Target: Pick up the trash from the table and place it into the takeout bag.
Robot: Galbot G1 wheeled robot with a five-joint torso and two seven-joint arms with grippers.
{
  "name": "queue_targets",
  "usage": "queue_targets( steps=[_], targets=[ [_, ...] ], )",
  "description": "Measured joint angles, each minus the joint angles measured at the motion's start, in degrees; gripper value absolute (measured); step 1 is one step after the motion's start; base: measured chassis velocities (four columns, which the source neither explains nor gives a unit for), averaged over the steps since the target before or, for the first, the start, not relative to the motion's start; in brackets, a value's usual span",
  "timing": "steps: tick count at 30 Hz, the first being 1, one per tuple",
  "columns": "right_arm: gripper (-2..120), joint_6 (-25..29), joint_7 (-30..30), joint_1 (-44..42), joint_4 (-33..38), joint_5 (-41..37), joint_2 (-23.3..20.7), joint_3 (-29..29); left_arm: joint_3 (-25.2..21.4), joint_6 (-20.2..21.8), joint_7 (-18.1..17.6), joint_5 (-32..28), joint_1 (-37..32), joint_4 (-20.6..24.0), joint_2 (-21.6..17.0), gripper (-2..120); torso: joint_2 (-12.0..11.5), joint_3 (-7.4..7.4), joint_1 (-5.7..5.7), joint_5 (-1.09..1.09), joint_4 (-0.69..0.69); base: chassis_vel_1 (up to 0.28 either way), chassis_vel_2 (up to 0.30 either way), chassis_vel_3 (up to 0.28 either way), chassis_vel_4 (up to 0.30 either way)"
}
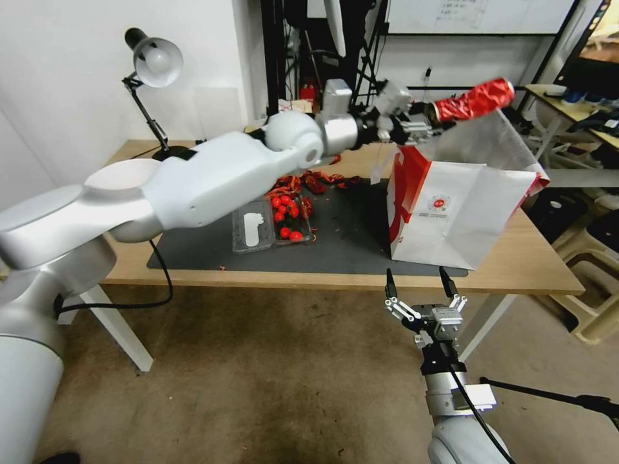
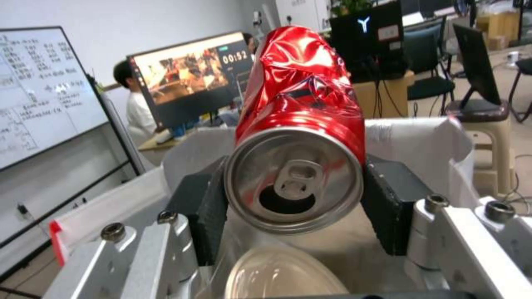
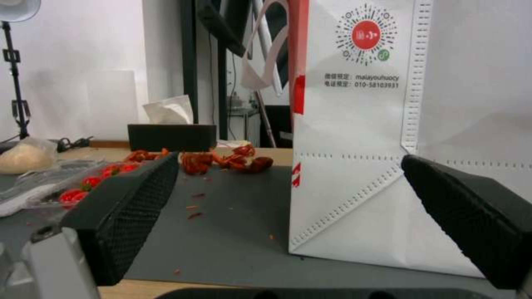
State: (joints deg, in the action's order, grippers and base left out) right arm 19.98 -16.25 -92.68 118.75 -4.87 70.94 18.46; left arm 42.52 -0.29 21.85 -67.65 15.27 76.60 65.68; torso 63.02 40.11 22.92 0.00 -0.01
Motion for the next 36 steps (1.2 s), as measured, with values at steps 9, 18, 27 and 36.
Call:
queue_targets(
  steps=[9, 18, 27, 36],
  targets=[
    [100, 0.0, 0.0, 0.2, 0.1, -0.1, 0.2, 0.1, 6.9, 0.3, 0.4, -1.2, 4.0, -4.2, 5.0, 63, 0.0, 0.00, 0.00, 0.03, -0.01, 0.000, 0.000, 0.000, 0.000],
    [100, 0.1, -0.1, -0.1, 0.3, -0.1, 0.4, 0.3, 8.8, 0.5, 0.6, -0.2, 4.6, -7.2, 7.5, 92, 0.0, 0.00, 0.00, 0.00, 0.01, 0.000, 0.000, 0.000, 0.000],
    [100, 0.1, -0.1, 0.1, 0.5, -0.2, 0.4, 0.2, 6.1, 0.6, -1.1, 0.2, 2.4, -5.9, 6.4, 100, 0.0, 0.00, 0.00, 0.00, 0.00, 0.000, 0.000, 0.000, 0.000],
    [100, 0.1, -0.3, -0.3, 0.7, -0.2, 0.2, 0.6, -13.1, 0.3, -13.6, -1.4, -11.6, 2.2, -3.5, 100, 0.0, -0.01, 0.00, -0.02, 0.01, 0.000, 0.000, 0.000, 0.000]
  ],
)
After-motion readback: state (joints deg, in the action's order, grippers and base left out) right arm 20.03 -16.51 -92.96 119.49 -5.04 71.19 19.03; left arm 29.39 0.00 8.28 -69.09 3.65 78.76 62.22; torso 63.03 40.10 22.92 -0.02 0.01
